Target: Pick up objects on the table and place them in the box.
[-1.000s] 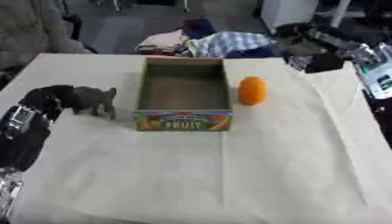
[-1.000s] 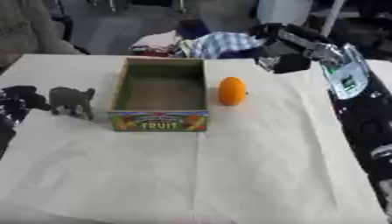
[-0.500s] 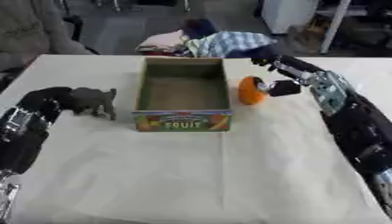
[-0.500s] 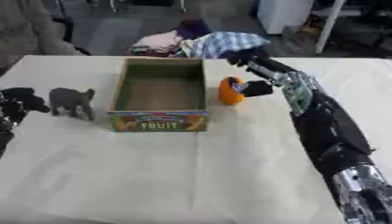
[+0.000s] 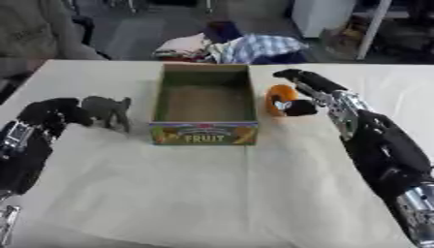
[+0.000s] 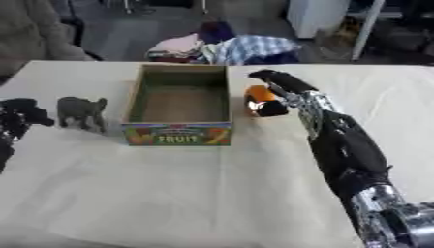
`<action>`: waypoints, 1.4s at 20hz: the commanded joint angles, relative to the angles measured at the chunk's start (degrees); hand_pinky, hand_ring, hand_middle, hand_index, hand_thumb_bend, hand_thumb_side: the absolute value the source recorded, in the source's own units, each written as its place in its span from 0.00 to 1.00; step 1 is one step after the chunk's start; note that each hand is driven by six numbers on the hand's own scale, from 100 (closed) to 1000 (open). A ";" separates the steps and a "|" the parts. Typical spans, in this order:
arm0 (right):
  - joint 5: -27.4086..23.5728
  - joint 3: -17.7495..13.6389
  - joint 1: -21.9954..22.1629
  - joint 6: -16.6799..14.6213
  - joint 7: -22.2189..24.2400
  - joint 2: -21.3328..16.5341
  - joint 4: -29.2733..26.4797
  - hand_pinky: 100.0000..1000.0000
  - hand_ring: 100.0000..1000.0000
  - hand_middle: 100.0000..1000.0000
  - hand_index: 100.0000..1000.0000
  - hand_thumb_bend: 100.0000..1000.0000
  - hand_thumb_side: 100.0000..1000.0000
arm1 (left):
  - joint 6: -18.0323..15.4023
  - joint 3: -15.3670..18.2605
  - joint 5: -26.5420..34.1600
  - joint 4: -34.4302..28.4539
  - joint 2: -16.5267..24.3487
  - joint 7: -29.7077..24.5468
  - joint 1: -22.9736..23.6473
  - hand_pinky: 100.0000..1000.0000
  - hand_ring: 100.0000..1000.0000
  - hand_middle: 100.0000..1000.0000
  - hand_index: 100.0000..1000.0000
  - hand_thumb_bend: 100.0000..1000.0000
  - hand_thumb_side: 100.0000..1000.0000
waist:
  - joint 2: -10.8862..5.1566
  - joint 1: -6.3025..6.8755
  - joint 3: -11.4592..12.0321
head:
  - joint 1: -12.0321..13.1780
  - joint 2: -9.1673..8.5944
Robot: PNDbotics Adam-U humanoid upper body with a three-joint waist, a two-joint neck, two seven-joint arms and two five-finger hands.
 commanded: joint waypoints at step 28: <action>13.38 -0.92 -1.10 5.70 -13.12 -0.53 -3.45 0.55 0.50 0.13 0.26 0.20 0.00 | 0.01 0.18 0.35 -0.72 0.82 -0.11 -0.51 1.00 0.66 0.59 0.76 0.17 0.83 | -0.94 0.23 0.12 | -0.17 0.28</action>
